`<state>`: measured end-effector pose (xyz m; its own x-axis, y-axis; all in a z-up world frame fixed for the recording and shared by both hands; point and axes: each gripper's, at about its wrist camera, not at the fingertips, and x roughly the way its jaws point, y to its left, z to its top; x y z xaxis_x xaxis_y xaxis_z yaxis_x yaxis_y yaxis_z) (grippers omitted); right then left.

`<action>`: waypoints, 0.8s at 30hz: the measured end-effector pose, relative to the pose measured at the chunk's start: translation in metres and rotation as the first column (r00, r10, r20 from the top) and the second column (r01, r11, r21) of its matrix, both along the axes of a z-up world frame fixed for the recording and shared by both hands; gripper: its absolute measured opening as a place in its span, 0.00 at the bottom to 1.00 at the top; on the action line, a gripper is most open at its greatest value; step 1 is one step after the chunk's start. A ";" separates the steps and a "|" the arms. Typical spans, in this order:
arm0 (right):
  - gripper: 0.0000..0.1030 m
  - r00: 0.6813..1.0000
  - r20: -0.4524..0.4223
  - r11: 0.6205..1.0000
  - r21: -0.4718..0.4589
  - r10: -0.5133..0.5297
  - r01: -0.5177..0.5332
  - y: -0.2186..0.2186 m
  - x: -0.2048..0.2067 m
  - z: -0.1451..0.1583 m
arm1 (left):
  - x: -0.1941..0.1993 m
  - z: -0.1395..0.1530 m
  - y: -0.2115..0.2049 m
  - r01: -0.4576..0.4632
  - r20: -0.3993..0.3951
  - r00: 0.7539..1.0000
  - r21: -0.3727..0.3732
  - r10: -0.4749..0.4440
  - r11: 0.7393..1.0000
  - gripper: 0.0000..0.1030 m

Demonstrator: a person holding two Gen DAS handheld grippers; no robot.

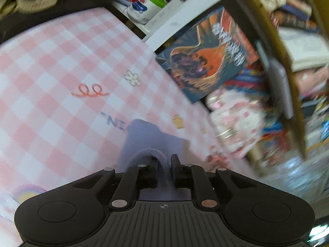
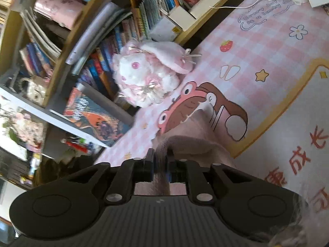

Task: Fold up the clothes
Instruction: 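Lift both side edges and fold the sweater lengthwise with both grippers, then lower the folded sweater onto the mat and open both grippers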

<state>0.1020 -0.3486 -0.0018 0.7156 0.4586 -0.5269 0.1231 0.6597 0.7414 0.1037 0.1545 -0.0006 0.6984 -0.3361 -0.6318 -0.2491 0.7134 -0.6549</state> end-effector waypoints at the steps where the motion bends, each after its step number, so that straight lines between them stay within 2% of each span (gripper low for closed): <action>1: 0.27 1.000 0.010 0.999 -0.034 -0.018 0.018 0.000 0.001 0.003 | 0.002 0.005 0.001 0.027 0.004 1.000 0.047 -0.027 0.999 0.17; 2: 0.36 0.999 0.034 0.996 -0.074 -0.042 0.045 -0.002 0.000 0.008 | 0.000 0.012 0.001 0.044 0.029 0.998 0.102 -0.047 0.994 0.20; 4: 0.38 0.996 0.069 0.990 -0.122 -0.058 0.066 -0.007 -0.001 0.015 | -0.004 0.020 0.002 0.070 0.076 0.993 0.186 -0.085 0.980 0.39; 5: 0.39 0.994 0.086 0.987 -0.144 -0.064 0.076 -0.010 -0.001 0.018 | -0.007 0.023 0.003 0.087 0.098 0.989 0.219 -0.110 0.972 0.44; 6: 0.39 0.994 0.093 0.982 -0.172 -0.057 0.072 -0.011 0.000 0.020 | -0.009 0.026 0.003 0.103 0.117 0.984 0.248 -0.136 0.963 0.51; 8: 0.40 0.995 0.102 0.960 -0.280 0.002 0.027 -0.004 0.004 0.022 | -0.007 0.023 0.002 0.149 0.122 0.975 0.252 -0.184 0.956 0.54; 10: 0.41 0.991 0.096 0.912 -0.409 0.088 -0.041 0.014 0.010 0.023 | 0.000 0.019 -0.006 0.196 0.108 0.966 0.284 -0.234 0.939 0.55; 13: 0.45 0.969 0.068 0.792 -0.591 0.238 -0.153 0.052 0.026 0.023 | 0.015 0.010 -0.025 0.251 0.084 0.950 0.369 -0.301 0.895 0.59; 15: 0.45 0.955 0.045 0.725 -0.662 0.293 -0.191 0.071 0.037 0.017 | 0.026 0.004 -0.037 0.279 0.060 0.941 0.423 -0.334 0.862 0.59; 17: 0.45 0.950 0.012 0.692 -0.688 0.311 -0.218 0.084 0.052 0.007 | 0.035 -0.001 -0.045 0.301 0.043 0.932 0.461 -0.360 0.835 0.59; 18: 0.45 0.951 -0.005 0.689 -0.689 0.308 -0.226 0.086 0.057 0.001 | 0.038 -0.004 -0.048 0.308 0.037 0.930 0.470 -0.367 0.827 0.55; 19: 0.42 0.953 -0.021 0.687 -0.688 0.303 -0.234 0.087 0.063 -0.004 | 0.041 -0.007 -0.049 0.316 0.032 0.927 0.474 -0.375 0.822 0.36; 20: 0.33 0.954 -0.038 0.684 -0.688 0.298 -0.241 0.089 0.068 -0.010 | 0.042 -0.007 -0.050 0.318 0.032 0.925 0.477 -0.378 0.819 0.15; 21: 0.21 0.955 -0.054 0.691 -0.679 0.291 -0.249 0.088 0.071 -0.013 | 0.041 -0.003 -0.048 0.313 0.040 0.926 0.473 -0.375 0.824 0.04; 22: 0.06 0.956 -0.071 0.698 -0.669 0.284 -0.257 0.086 0.074 -0.015 | 0.035 0.006 -0.044 0.293 0.086 0.926 0.450 -0.367 0.843 0.04; 24: 0.06 0.969 -0.040 0.744 -0.632 0.244 -0.214 0.073 0.069 -0.012 | 0.026 0.017 -0.036 0.257 0.161 0.924 0.411 -0.347 0.875 0.04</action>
<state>0.1710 -0.2751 -0.0139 0.6607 0.1886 -0.7265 -0.1139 0.9819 0.1513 0.1301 0.1186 0.0167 0.7381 -0.3227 -0.5925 0.1389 0.9321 -0.3346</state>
